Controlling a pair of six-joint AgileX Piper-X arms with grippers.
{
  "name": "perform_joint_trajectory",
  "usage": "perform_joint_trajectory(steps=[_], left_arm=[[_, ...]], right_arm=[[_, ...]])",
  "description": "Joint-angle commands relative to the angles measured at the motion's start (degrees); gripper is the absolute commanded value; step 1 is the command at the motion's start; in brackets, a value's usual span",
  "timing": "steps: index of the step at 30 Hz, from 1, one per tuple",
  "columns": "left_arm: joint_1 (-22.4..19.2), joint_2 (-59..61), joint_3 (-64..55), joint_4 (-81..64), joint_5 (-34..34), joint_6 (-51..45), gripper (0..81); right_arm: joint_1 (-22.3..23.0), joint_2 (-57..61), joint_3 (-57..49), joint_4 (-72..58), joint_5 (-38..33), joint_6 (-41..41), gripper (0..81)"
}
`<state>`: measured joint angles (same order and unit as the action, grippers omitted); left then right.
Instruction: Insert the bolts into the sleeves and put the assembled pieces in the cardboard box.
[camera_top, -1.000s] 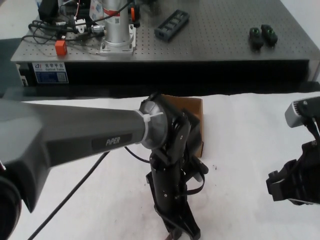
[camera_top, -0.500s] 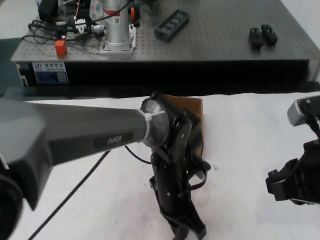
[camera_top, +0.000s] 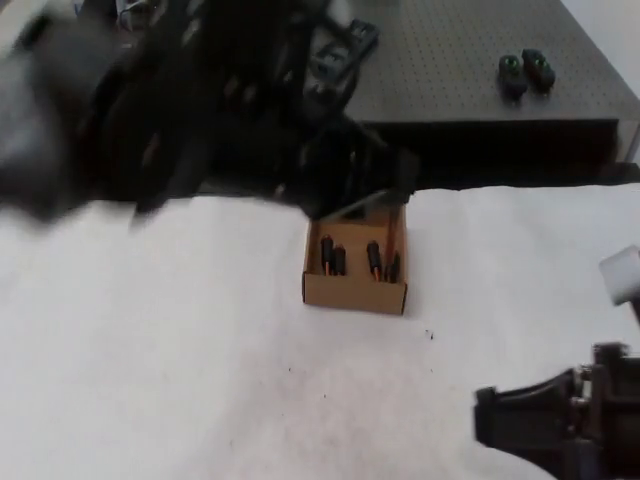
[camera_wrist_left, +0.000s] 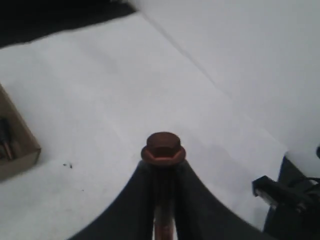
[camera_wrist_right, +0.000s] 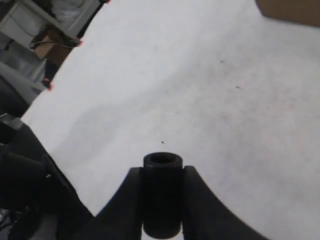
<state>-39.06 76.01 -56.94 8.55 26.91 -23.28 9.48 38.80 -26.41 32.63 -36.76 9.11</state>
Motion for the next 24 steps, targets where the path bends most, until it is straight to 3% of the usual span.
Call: perform_joint_trajectory(steps=[1, 5, 8, 24], left_arm=[[-0.3, -2.7, 4.9, -10.1, 0.8, -6.2, 0.6], [-0.3, -6.5, 13.2, -23.3, 2.5, -14.0, 0.6], [-0.3, -8.2, 15.6, -25.3, 2.5, -14.5, 0.6], [-0.3, -8.5, 15.7, -25.4, 4.4, -14.5, 0.6]], right_arm=[[7.6, 3.4, 0.4, -15.7, -1.6, 6.5, 4.6], [12.4, 8.3, 0.1, -25.8, -1.0, 10.6, 4.6], [14.1, 10.7, 0.0, -29.3, 1.5, 10.7, 4.6], [14.6, 12.0, 0.0, -36.9, 6.4, 10.6, 4.6]])
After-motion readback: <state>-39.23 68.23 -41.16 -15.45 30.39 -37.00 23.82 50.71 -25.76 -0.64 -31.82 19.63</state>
